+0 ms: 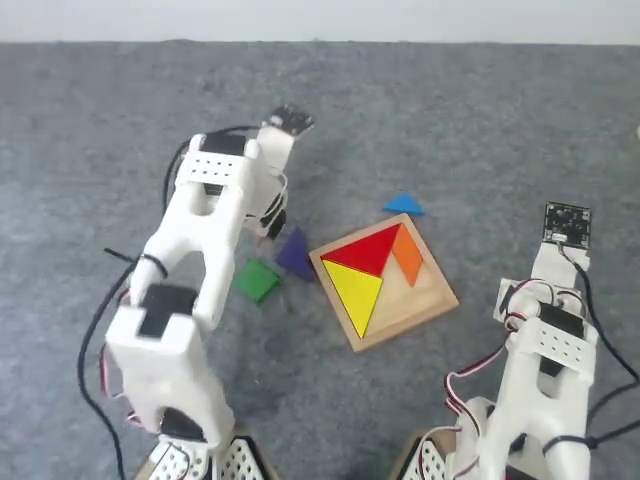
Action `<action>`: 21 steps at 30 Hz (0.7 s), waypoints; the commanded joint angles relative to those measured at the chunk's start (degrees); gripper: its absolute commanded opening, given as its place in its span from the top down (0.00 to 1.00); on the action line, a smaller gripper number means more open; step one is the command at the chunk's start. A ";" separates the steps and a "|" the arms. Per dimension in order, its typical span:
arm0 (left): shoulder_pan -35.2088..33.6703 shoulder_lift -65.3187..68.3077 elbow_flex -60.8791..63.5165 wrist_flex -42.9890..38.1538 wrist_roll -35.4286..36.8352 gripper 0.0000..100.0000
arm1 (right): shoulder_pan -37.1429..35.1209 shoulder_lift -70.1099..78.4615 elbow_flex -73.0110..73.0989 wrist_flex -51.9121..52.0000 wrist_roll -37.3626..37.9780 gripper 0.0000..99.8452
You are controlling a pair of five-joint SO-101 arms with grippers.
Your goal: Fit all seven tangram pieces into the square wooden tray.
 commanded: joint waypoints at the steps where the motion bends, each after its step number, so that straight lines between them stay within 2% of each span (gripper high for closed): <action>1: 4.13 -11.96 -0.84 5.10 6.15 0.95 | -0.22 -1.54 -0.44 -0.92 0.79 0.82; 6: 14.07 -12.66 3.03 5.36 16.26 0.96 | -0.13 -1.63 -0.44 -0.84 0.79 0.82; 12: 27.43 -7.12 4.18 1.32 33.93 0.96 | 4.00 -1.71 -0.88 -1.27 0.26 0.82; 16: 31.12 -3.16 3.65 -4.57 37.45 0.96 | 5.85 -1.71 -1.67 -1.36 0.00 0.82; 21: 33.67 1.85 -1.10 -5.45 43.34 0.96 | 8.48 -1.71 -2.46 -1.36 -2.99 0.82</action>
